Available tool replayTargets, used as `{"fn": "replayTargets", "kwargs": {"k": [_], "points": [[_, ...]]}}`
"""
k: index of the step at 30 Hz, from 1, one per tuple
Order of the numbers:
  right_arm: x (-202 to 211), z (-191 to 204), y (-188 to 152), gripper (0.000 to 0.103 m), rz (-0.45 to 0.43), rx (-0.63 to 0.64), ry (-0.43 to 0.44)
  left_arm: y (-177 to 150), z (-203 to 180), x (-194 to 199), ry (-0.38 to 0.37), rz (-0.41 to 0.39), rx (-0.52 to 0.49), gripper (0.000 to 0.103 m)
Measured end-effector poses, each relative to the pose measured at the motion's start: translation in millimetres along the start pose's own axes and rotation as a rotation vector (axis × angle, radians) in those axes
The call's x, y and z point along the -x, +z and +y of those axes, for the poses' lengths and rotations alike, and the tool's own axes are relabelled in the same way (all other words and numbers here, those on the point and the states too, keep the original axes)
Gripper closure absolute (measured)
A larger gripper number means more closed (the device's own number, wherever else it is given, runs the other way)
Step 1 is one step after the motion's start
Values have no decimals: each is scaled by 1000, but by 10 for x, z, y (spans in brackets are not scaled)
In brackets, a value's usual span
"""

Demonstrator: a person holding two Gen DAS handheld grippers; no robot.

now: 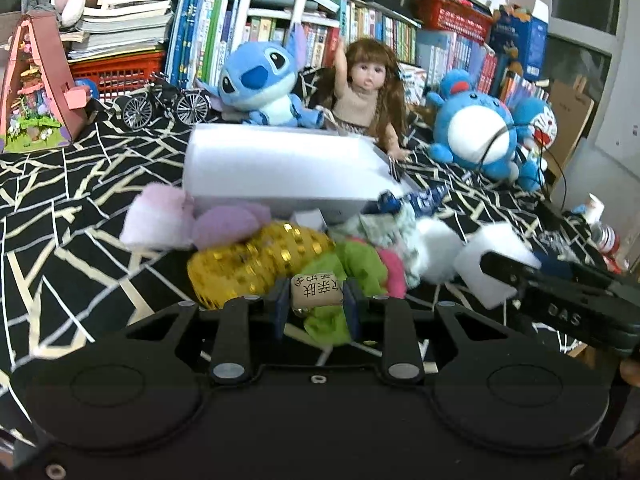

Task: Organize soft objects
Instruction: 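Grasp the small beige tag with the left tool while the right tool grasps the white foam block, then carry the tag into the white box with the left tool while the right tool drops the foam block there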

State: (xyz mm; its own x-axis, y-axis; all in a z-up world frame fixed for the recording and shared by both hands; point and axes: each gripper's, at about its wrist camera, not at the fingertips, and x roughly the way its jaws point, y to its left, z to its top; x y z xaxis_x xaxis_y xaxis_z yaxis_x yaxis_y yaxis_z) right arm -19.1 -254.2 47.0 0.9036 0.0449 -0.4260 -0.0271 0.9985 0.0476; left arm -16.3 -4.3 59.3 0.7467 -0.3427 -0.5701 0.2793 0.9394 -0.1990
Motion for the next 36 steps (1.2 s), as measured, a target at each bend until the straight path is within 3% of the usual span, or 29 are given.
{"fn": "replayTargets", "kwargs": {"k": [12, 20, 29, 36], "points": [[-128, -68, 361, 40, 36, -72, 60, 494, 190, -140, 15, -19, -3, 76], [-274, -4, 733, 40, 26, -48, 104, 873, 350, -347, -3, -10, 60, 76], [-733, 49, 1132, 40, 114, -60, 164, 1293, 563, -820, -4, 40, 139, 76], [-1192, 97, 1351, 40, 175, -71, 154, 1467, 658, -1312, 15, 85, 201, 76]]}}
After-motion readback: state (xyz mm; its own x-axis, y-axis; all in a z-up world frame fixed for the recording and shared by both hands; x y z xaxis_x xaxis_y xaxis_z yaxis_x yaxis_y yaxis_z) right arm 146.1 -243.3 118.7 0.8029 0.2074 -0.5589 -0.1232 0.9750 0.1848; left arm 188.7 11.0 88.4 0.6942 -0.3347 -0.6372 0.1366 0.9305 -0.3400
